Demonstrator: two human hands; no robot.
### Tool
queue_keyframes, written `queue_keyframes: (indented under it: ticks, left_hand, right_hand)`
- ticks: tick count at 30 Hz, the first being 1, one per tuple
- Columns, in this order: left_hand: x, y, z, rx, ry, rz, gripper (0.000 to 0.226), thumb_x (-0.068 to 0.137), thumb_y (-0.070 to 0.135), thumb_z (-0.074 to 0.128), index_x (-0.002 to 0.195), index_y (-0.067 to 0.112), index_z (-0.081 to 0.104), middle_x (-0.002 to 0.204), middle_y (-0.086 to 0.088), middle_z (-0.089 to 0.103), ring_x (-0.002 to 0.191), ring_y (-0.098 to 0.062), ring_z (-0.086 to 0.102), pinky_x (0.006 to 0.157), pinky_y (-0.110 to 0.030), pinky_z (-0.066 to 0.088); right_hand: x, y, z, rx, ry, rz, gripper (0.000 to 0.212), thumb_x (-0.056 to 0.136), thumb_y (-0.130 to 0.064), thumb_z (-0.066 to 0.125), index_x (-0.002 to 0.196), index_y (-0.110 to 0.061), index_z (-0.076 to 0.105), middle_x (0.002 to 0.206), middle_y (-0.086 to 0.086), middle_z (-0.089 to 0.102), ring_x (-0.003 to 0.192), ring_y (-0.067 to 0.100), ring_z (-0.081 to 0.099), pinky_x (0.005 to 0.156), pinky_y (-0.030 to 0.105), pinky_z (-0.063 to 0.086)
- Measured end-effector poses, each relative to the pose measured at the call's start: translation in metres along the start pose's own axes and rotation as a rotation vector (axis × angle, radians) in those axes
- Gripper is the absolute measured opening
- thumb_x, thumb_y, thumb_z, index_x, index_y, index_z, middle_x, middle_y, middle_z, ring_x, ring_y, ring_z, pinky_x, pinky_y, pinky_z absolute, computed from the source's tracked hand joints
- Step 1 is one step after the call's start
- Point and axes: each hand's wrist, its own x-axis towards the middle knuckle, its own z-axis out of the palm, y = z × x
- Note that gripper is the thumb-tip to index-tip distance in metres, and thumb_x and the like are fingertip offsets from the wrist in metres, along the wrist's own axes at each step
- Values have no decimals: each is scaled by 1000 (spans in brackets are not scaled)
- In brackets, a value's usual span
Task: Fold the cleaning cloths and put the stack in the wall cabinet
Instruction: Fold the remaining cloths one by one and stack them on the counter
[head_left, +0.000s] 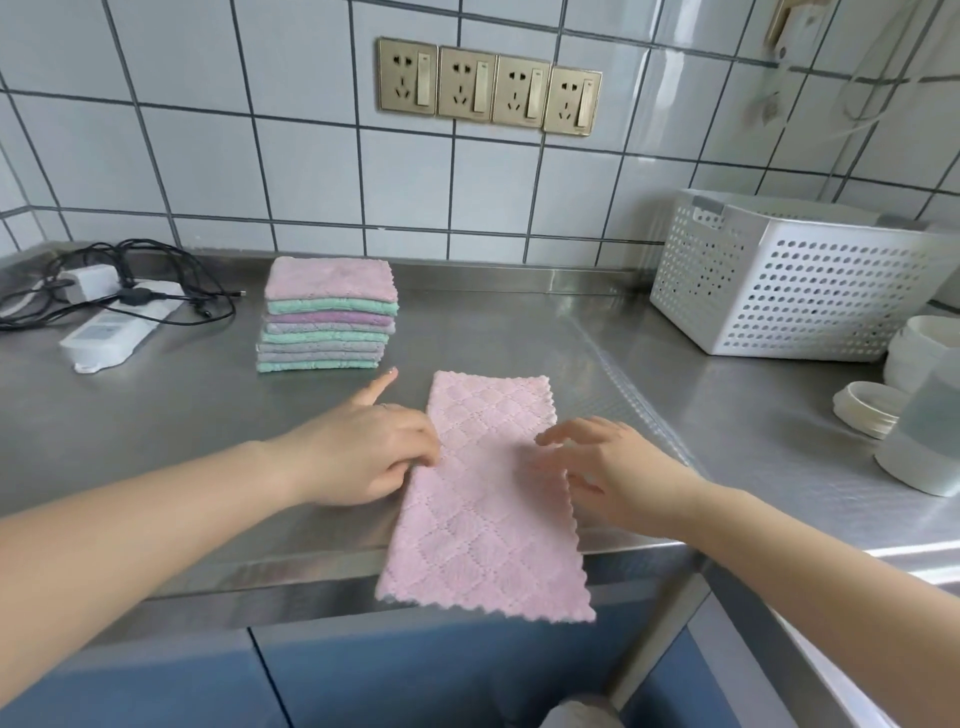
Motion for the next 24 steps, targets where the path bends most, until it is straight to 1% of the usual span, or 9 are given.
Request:
queue_keyframes:
  ticks: [2,4,6,8,10,16,20,22,24]
  left_hand:
    - [-9,6,-4,-65,-124,3,62,79,42,21,137,36,41,147,18,33,138,1,26,119,-45,-5]
    - [-19,14,-6,-93,-326,24,69,82,53,18,148,35,9,154,18,-3,142,4,-10,116,-37,-15]
    - [-27,20,-4,-108,-461,37,72,88,59,31,147,37,-5,152,17,-21,137,5,-25,115,-36,-18]
    - [-31,25,-4,-127,-505,29,87,83,69,40,145,39,-12,151,16,-28,135,5,-30,115,-38,-19]
    - [-36,29,-3,-93,-516,49,99,74,77,43,143,39,-17,150,15,-32,133,4,-34,113,-39,-23]
    - [-56,44,-4,-3,-383,114,90,77,64,48,147,39,-2,154,17,-13,139,5,-20,110,-38,-25]
    - [-57,42,-2,-79,-142,134,72,79,54,48,144,35,22,151,17,28,140,3,18,115,-45,-11]
    - [-50,41,-3,-157,-74,80,63,81,45,46,141,34,32,140,18,45,131,3,36,118,-40,-3]
    - [-41,44,-2,-363,-22,-35,55,84,47,43,138,39,36,131,23,52,122,6,46,119,-29,9]
  right_hand:
    - [-16,2,1,40,-58,-76,61,78,-38,30,139,-38,41,149,-7,36,136,11,32,113,30,21]
    - [-31,0,2,85,-178,-118,69,76,-44,32,144,-45,20,156,-13,16,144,1,8,118,32,6]
    - [-41,-4,6,52,-267,-139,77,73,-48,36,144,-49,7,157,-17,3,143,-5,-6,119,35,-1]
    - [-47,-8,14,-8,-216,-150,82,72,-48,43,146,-44,10,157,-15,9,144,-2,-1,119,39,3]
    - [-53,-14,24,-55,-44,-179,79,69,-45,49,144,-37,26,150,-9,33,140,5,23,115,43,18]
    - [-62,-28,37,-11,253,-216,46,74,-29,56,119,-30,58,116,-10,61,107,8,57,104,35,37]
    - [-55,-29,33,112,292,-136,29,93,-33,40,95,-23,68,96,-10,68,90,11,62,101,29,39]
    - [-51,-32,26,269,300,22,34,97,-38,34,76,-29,59,70,-13,59,69,6,55,82,21,43]
    - [-45,-33,21,416,319,204,34,97,-33,42,63,-28,40,53,-13,45,55,7,40,57,20,32]
